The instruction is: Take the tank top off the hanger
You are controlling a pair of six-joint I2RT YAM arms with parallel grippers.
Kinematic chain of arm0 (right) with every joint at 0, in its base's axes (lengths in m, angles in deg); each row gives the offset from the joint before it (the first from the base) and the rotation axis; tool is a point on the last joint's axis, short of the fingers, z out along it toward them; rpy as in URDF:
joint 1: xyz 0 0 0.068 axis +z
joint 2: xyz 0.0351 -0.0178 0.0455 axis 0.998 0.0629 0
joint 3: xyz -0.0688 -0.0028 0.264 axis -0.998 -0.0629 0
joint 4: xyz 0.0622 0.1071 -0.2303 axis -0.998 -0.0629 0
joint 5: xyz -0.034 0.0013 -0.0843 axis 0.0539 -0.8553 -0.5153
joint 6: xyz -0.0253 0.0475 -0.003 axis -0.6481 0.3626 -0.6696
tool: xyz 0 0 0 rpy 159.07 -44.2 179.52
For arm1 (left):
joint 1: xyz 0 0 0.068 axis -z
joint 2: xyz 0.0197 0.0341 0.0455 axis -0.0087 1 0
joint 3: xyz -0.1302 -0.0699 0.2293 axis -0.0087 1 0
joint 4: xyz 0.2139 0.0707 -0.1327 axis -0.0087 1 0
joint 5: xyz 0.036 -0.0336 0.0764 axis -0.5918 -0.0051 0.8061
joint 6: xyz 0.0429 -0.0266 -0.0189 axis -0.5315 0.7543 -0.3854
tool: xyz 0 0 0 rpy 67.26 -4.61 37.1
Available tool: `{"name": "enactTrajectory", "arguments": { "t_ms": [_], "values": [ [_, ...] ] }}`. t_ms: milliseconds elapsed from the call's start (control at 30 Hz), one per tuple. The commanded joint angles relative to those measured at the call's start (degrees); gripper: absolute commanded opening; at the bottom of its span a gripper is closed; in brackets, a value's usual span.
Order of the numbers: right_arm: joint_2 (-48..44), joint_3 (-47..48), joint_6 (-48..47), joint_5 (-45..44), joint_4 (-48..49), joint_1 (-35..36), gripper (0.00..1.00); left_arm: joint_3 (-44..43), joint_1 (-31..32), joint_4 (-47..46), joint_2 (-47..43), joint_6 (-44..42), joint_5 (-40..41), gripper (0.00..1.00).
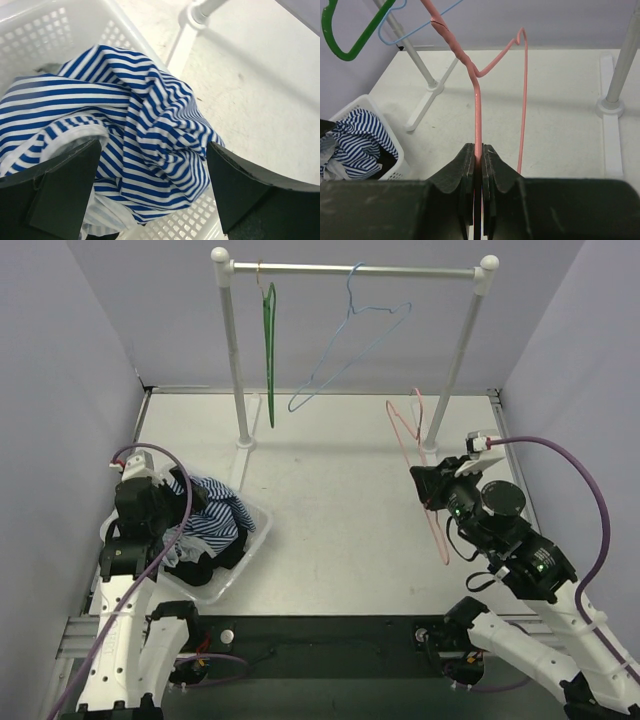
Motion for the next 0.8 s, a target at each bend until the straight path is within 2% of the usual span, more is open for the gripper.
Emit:
{"name": "enactTrajectory", "arguments": {
  "t_ms": [0, 133, 200, 300, 400, 500, 600, 767],
  "values": [
    [5.0, 7.1, -3.9, -3.7, 4.9, -0.5, 0.0, 0.2, -0.2, -3.4, -2.6, -5.1, -8.2, 0.97],
    [13.4, 13.9, -5.8, -1.7, 5.1, -3.8, 0.0, 3.3, -0.1, -2.1, -6.6, -3.4, -2.1, 0.97],
    [16.6, 18.6, -5.2, 2.6, 5.2, -6.3, 0.0, 5.3, 0.1, -2.6, -9.6, -3.4, 1.4, 0.97],
    [22.7, 23.8, -3.7, 8.3, 5.5, -11.4, 0.0, 6.7, 1.5, -3.7, -12.1, -3.4, 1.5, 0.97],
    [27.8, 28.5, -4.0, 8.8, 6.9, -13.2, 0.0, 6.1, 1.6, -3.8, -13.5, -2.8, -1.3, 0.97],
    [33.9, 33.9, -4.3, 8.9, 7.0, -14.5, 0.0, 5.7, 2.1, -3.0, -15.2, -3.3, 0.4, 0.97],
    [37.5, 38.3, -5.8, 8.9, 7.7, -15.2, 0.0, 5.5, 3.8, -2.1, -16.3, -3.5, 1.7, 0.97],
    [39.0, 40.6, -6.4, 7.8, 11.8, -15.4, 0.0, 5.7, 5.8, -2.6, -17.7, -3.9, 0.8, 0.97]
  ]
}}
